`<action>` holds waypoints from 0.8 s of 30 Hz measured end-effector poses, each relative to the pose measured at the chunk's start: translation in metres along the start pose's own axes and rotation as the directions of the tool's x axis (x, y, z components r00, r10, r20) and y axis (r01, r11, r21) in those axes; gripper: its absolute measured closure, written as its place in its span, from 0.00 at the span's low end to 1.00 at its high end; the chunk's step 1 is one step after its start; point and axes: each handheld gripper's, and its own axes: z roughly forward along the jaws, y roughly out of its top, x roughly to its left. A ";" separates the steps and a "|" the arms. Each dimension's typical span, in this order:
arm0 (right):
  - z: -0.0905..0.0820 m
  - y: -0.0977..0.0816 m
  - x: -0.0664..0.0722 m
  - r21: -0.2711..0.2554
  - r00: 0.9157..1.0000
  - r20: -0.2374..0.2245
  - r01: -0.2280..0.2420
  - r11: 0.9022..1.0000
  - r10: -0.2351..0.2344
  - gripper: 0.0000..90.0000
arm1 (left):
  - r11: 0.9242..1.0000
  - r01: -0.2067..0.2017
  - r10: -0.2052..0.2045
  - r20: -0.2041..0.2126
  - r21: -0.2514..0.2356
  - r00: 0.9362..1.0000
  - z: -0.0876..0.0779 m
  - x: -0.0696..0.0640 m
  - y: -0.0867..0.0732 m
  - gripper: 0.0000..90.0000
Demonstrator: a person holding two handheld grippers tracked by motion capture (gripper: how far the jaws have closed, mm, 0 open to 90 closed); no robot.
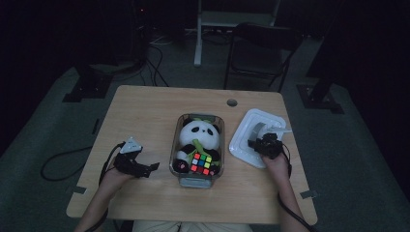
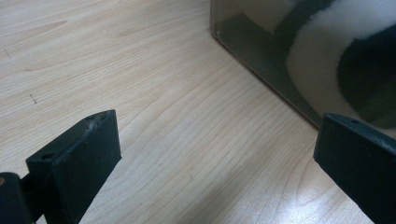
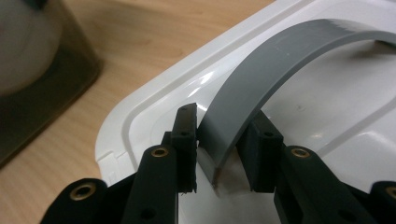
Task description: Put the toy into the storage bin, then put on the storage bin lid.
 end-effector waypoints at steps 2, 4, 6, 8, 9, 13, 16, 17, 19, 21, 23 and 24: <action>0.001 -0.003 -0.001 0.022 1.000 0.011 0.007 1.000 -0.007 0.71 | 1.000 -0.002 0.002 -0.002 0.000 1.000 0.000 -0.001 0.000 0.02; 0.002 -0.005 -0.001 0.036 0.999 0.047 0.005 0.999 -0.006 0.62 | 1.000 0.001 -0.001 -0.002 -0.003 1.000 0.001 -0.001 0.000 0.02; 0.001 -0.006 -0.002 0.033 0.999 0.042 -0.016 0.999 0.014 0.54 | 1.000 -0.002 0.002 -0.006 -0.003 1.000 0.001 -0.002 0.000 0.02; -0.002 -0.006 0.000 0.026 0.996 0.084 -0.038 0.999 0.036 0.47 | 1.000 -0.005 0.005 -0.014 -0.005 1.000 0.002 -0.002 0.000 0.02; -0.003 -0.005 0.001 0.021 0.993 0.103 -0.054 0.998 0.051 0.43 | 1.000 -0.004 0.004 -0.017 -0.009 1.000 0.002 -0.002 0.000 0.02; -0.008 -0.004 0.006 0.006 0.979 0.166 -0.119 0.993 0.117 0.26 | 0.999 -0.007 0.005 -0.051 -0.037 0.999 0.004 -0.004 0.002 0.02; -0.008 -0.003 0.010 0.002 0.972 0.198 -0.130 0.992 0.127 0.13 | 0.999 -0.015 0.012 -0.054 -0.046 0.998 0.007 -0.005 0.005 0.02; -0.008 -0.002 0.011 0.000 0.970 0.201 -0.140 0.990 0.138 0.12 | 0.999 -0.020 0.017 -0.057 -0.048 0.998 0.008 -0.006 0.006 0.02; -0.009 -0.002 0.012 -0.013 0.966 0.213 -0.148 0.989 0.147 0.12 | 0.998 -0.026 0.023 -0.060 -0.052 0.998 0.010 -0.006 0.007 0.02; -0.006 -0.002 0.017 -0.028 0.952 0.254 -0.169 0.985 0.170 0.12 | 0.997 -0.037 0.033 -0.063 -0.074 0.997 0.016 -0.009 0.012 0.02; -0.004 -0.002 0.020 -0.027 0.938 0.296 -0.182 0.983 0.181 0.12 | 0.996 -0.046 0.042 -0.063 -0.073 0.997 0.020 -0.010 0.015 0.02; -0.002 -0.002 0.020 -0.029 0.931 0.311 -0.193 0.981 0.192 0.12 | 0.996 -0.052 0.047 -0.067 -0.070 0.997 0.022 -0.011 0.017 0.02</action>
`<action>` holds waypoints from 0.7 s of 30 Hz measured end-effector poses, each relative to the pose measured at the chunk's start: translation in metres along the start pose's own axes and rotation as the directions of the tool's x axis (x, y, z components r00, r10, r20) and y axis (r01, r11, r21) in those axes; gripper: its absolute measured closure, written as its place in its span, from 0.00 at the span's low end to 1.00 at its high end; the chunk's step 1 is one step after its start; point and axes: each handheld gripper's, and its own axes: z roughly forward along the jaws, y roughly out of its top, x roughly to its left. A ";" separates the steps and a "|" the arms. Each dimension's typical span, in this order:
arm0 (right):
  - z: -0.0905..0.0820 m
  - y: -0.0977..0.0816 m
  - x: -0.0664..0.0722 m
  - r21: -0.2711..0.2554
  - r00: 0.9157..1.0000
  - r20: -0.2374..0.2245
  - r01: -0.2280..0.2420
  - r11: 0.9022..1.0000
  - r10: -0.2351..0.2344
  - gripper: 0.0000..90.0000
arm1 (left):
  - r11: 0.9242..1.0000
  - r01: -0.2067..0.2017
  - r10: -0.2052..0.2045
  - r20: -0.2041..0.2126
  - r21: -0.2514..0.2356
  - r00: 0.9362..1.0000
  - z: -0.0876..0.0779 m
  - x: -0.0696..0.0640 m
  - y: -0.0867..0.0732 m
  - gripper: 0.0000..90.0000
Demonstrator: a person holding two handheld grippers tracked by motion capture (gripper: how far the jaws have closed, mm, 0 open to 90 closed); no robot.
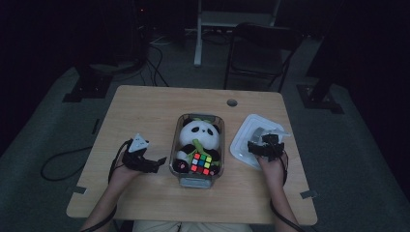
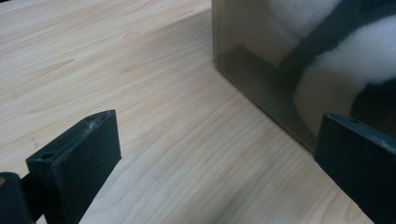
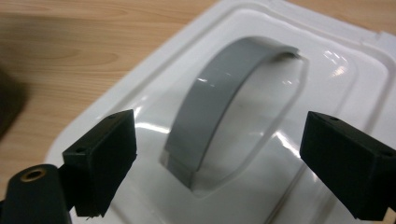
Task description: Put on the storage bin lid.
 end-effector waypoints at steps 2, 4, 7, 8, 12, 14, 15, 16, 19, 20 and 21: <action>0.001 0.000 0.000 -0.007 1.000 0.026 -0.012 1.000 0.012 0.15 | 1.000 -0.006 0.006 -0.002 0.001 1.000 0.002 -0.001 0.001 0.02; 0.004 0.000 0.000 -0.008 0.998 0.050 -0.035 0.999 0.035 0.16 | 1.000 -0.011 0.011 0.002 0.003 1.000 0.005 -0.004 0.004 0.02; 0.009 -0.001 0.001 0.000 0.998 0.043 -0.041 0.999 0.041 0.29 | 1.000 -0.023 0.023 0.020 0.006 1.000 0.011 -0.009 0.009 0.02; 0.009 -0.001 0.001 0.005 0.998 0.037 -0.044 0.999 0.044 0.30 | 1.000 -0.021 0.021 0.024 0.004 1.000 0.012 -0.010 0.009 0.02; 0.009 -0.002 0.002 0.003 0.997 0.057 -0.042 0.999 0.042 0.51 | 1.000 -0.024 0.024 0.034 0.009 0.999 0.014 -0.012 0.011 0.02; 0.009 -0.003 -0.001 0.019 0.999 0.036 -0.028 0.999 0.028 0.70 | 1.000 -0.027 0.026 0.038 0.009 0.999 0.014 -0.013 0.011 0.02; 0.008 -0.004 -0.003 0.024 0.999 0.028 -0.021 0.999 0.020 0.70 | 1.000 -0.024 0.024 0.038 0.009 0.999 0.014 -0.013 0.011 0.02; 0.007 -0.005 -0.005 0.023 0.999 0.036 -0.016 1.000 0.015 0.70 | 1.000 -0.022 0.022 0.039 0.010 0.999 0.014 -0.013 0.011 0.02; 0.006 -0.005 -0.011 0.026 0.999 0.017 -0.031 0.999 0.031 0.73 | 1.000 -0.023 0.022 0.040 0.008 0.999 0.013 -0.013 0.011 0.02; 0.006 -0.005 -0.014 0.029 0.999 -0.002 -0.036 0.999 0.036 0.73 | 1.000 -0.024 0.024 0.040 0.008 0.999 0.013 -0.014 0.011 0.02; 0.005 -0.005 -0.015 0.030 0.999 -0.026 -0.037 0.999 0.038 0.74 | 1.000 -0.025 0.024 0.039 0.010 0.999 0.013 -0.014 0.011 0.02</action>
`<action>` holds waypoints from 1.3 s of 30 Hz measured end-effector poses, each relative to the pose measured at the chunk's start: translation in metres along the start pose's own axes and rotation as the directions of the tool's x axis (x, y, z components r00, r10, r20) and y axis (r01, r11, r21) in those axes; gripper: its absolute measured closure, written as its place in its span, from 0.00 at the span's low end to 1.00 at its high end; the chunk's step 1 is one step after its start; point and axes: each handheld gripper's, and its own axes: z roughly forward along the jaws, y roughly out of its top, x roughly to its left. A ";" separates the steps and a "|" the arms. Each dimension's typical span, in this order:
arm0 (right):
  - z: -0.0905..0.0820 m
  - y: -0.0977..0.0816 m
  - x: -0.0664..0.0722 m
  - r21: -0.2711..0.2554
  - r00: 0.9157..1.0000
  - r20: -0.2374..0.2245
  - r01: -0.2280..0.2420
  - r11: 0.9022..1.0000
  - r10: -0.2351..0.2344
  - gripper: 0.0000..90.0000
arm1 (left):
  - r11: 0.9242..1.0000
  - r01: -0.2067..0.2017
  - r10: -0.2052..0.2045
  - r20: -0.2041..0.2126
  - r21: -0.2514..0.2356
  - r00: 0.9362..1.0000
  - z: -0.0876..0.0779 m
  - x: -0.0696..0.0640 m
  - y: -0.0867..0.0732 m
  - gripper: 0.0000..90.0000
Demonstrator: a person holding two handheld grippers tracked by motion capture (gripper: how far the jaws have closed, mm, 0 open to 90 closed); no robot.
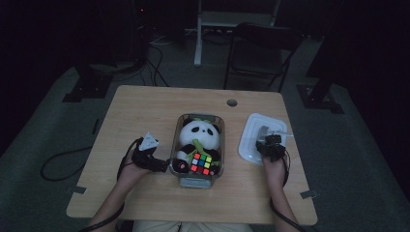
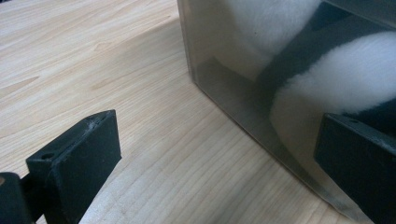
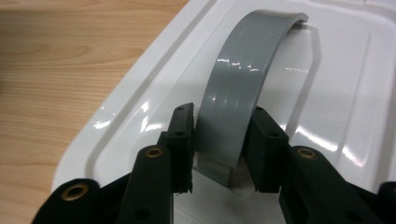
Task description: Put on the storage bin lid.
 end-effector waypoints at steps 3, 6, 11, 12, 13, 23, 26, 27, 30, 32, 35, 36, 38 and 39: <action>-0.001 0.000 0.000 -0.014 0.999 -0.026 0.020 1.000 -0.020 0.76 | 1.000 0.000 0.000 -0.001 0.003 1.000 0.000 0.000 0.000 0.02; -0.008 0.002 0.005 -0.061 0.993 -0.087 0.075 0.995 -0.081 0.78 | 1.000 -0.002 0.002 -0.002 0.006 1.000 0.002 -0.001 0.000 0.02; -0.025 0.007 0.013 -0.088 0.988 -0.121 0.084 0.993 -0.095 0.79 | 1.000 -0.001 0.001 -0.012 0.007 1.000 0.003 -0.001 0.000 0.02; -0.030 0.009 0.013 -0.100 0.987 -0.134 0.074 0.992 -0.087 0.79 | 1.000 -0.001 0.001 -0.013 0.006 1.000 0.003 -0.001 0.000 0.02; -0.036 0.011 0.014 -0.108 0.986 -0.149 0.065 0.992 -0.081 0.79 | 1.000 -0.001 0.001 -0.013 0.006 1.000 0.003 -0.001 0.000 0.02; -0.113 0.037 0.030 -0.222 0.944 -0.305 0.060 0.973 -0.128 0.79 | 1.000 -0.024 0.024 0.006 0.012 1.000 0.007 -0.011 0.001 0.02; -0.125 0.040 0.039 -0.239 0.926 -0.342 0.075 0.968 -0.157 0.79 | 1.000 -0.030 0.029 0.012 0.011 1.000 0.009 -0.014 0.002 0.02; -0.135 0.042 0.048 -0.253 0.905 -0.384 0.086 0.964 -0.181 0.79 | 1.000 -0.029 0.029 0.016 0.007 0.999 0.011 -0.017 0.003 0.02; -0.144 0.043 0.061 -0.262 0.877 -0.431 0.104 0.959 -0.212 0.79 | 0.999 -0.034 0.034 0.025 0.013 0.999 0.015 -0.020 0.005 0.02; -0.147 0.043 0.071 -0.259 0.856 -0.464 0.114 0.959 -0.227 0.79 | 0.999 -0.035 0.034 0.029 0.015 0.999 0.016 -0.021 0.005 0.02; -0.147 0.041 0.089 -0.243 0.825 -0.505 0.146 0.959 -0.253 0.79 | 0.999 -0.044 0.043 0.041 0.015 0.998 0.021 -0.027 0.009 0.02; -0.146 0.040 0.095 -0.231 0.814 -0.520 0.157 0.960 -0.259 0.79 | 0.999 -0.048 0.047 0.043 0.017 0.998 0.023 -0.029 0.010 0.02; -0.143 0.038 0.106 -0.217 0.793 -0.547 0.174 0.961 -0.267 0.79 | 0.998 -0.057 0.055 0.053 0.019 0.997 0.025 -0.032 0.012 0.02; -0.140 0.037 0.111 -0.208 0.787 -0.555 0.182 0.961 -0.269 0.79 | 0.998 -0.060 0.058 0.056 0.017 0.997 0.026 -0.034 0.013 0.02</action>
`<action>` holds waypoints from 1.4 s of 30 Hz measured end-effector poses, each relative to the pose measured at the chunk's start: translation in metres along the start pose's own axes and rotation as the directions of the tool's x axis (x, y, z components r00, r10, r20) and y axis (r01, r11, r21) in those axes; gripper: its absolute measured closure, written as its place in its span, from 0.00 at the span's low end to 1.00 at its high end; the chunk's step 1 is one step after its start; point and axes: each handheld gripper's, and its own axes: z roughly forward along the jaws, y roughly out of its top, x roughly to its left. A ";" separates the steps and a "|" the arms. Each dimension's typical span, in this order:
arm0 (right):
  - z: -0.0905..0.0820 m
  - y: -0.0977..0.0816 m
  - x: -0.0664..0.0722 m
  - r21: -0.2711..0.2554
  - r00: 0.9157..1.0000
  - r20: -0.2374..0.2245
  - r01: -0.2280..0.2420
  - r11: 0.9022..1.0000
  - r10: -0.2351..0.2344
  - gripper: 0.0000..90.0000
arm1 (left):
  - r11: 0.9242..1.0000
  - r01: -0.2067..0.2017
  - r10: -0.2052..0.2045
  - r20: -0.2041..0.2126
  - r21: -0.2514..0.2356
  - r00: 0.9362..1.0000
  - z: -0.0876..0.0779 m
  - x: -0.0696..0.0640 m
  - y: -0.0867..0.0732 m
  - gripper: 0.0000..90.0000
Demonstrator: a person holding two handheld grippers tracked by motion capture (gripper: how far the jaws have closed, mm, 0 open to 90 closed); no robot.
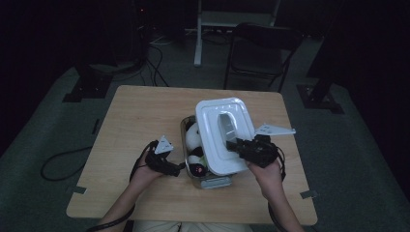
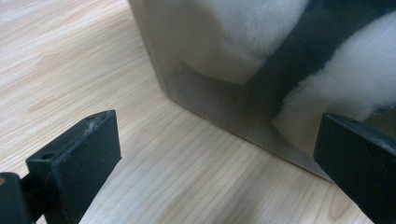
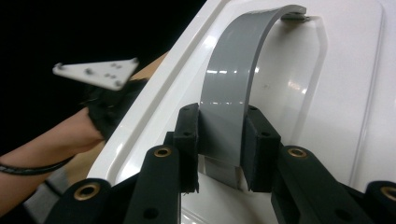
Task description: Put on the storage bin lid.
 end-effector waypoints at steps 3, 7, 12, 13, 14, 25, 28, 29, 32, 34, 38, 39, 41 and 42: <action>0.013 -0.001 0.006 0.037 1.000 -0.014 0.004 0.999 -0.003 0.79 | 1.000 -0.010 0.010 0.012 -0.001 1.000 0.002 -0.005 0.002 0.02; 0.027 -0.002 0.008 0.072 1.000 -0.027 -0.002 0.997 0.004 0.79 | 1.000 -0.006 0.006 0.014 0.001 1.000 0.000 -0.004 -0.001 0.02; 0.038 -0.003 0.008 0.102 0.999 -0.048 -0.010 0.995 0.015 0.79 | 1.000 0.008 -0.008 0.002 0.003 1.000 -0.004 0.000 -0.005 0.02; 0.038 -0.003 0.008 0.102 0.999 -0.048 -0.010 0.995 0.015 0.79 | 1.000 0.008 -0.008 0.002 0.003 1.000 -0.004 0.000 -0.005 0.02; 0.042 -0.003 0.007 0.106 0.998 -0.052 -0.018 0.994 0.023 0.79 | 1.000 0.012 -0.012 0.000 0.003 1.000 -0.005 0.002 -0.006 0.02; 0.051 -0.004 0.008 0.132 0.998 -0.051 -0.032 0.991 0.039 0.79 | 1.000 0.016 -0.016 -0.009 -0.006 1.000 -0.011 0.003 -0.007 0.02; 0.052 -0.005 0.007 0.128 0.997 -0.054 -0.047 0.991 0.055 0.79 | 1.000 0.022 -0.022 -0.009 -0.005 1.000 -0.012 0.003 -0.009 0.02; 0.053 -0.005 0.006 0.124 0.997 -0.052 -0.053 0.991 0.060 0.79 | 1.000 0.023 -0.023 -0.009 -0.005 1.000 -0.012 0.003 -0.009 0.02; 0.053 -0.006 0.006 0.119 0.997 -0.048 -0.056 0.991 0.062 0.79 | 1.000 0.022 -0.022 -0.010 -0.006 1.000 -0.013 0.003 -0.009 0.02; 0.052 -0.006 0.007 0.127 0.995 -0.074 -0.064 0.990 0.073 0.79 | 1.000 0.019 -0.019 -0.011 -0.004 1.000 -0.014 0.004 -0.009 0.02; 0.050 -0.006 0.006 0.123 0.994 -0.079 -0.066 0.990 0.076 0.73 | 1.000 0.023 -0.024 -0.011 -0.006 1.000 -0.014 0.004 -0.008 0.02; 0.049 -0.006 0.006 0.115 0.994 -0.080 -0.071 0.991 0.081 0.71 | 1.000 0.025 -0.025 -0.012 -0.008 1.000 -0.014 0.004 -0.008 0.02; 0.045 -0.005 0.005 0.098 0.993 -0.088 -0.074 0.992 0.082 0.66 | 1.000 0.025 -0.025 -0.012 -0.012 1.000 -0.014 0.004 -0.007 0.02; 0.044 -0.004 0.005 0.092 0.993 -0.090 -0.067 0.993 0.076 0.64 | 1.000 0.024 -0.024 -0.012 -0.012 1.000 -0.014 0.004 -0.007 0.02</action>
